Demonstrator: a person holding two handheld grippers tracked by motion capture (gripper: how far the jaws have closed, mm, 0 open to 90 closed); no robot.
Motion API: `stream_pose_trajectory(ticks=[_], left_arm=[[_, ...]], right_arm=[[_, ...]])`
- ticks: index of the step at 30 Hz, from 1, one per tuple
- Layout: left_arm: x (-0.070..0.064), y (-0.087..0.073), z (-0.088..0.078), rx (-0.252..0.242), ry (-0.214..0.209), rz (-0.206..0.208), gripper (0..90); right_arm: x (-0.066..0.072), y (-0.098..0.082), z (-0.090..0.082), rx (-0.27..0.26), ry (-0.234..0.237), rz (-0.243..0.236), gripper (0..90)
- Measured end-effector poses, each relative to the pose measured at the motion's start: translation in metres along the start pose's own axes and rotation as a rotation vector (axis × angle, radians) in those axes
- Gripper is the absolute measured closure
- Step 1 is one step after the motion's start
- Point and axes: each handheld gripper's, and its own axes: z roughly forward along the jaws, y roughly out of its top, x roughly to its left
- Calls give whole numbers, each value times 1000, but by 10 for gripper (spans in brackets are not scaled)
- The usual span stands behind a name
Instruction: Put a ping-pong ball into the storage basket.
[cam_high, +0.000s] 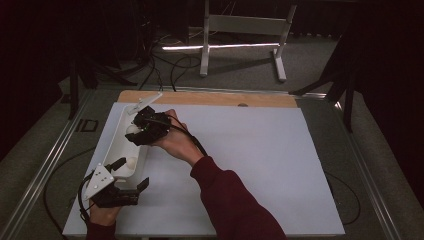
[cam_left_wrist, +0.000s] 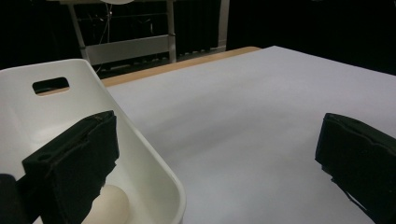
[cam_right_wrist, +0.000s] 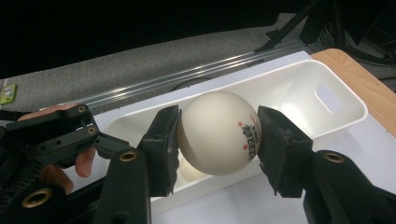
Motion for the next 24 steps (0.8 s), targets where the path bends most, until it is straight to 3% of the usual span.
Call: stream_pose_trajectory(ticks=[24], left_arm=[[1, 0, -1, -7, -1, -6, 3]], right_arm=[[1, 10, 18, 11, -19, 14, 506]])
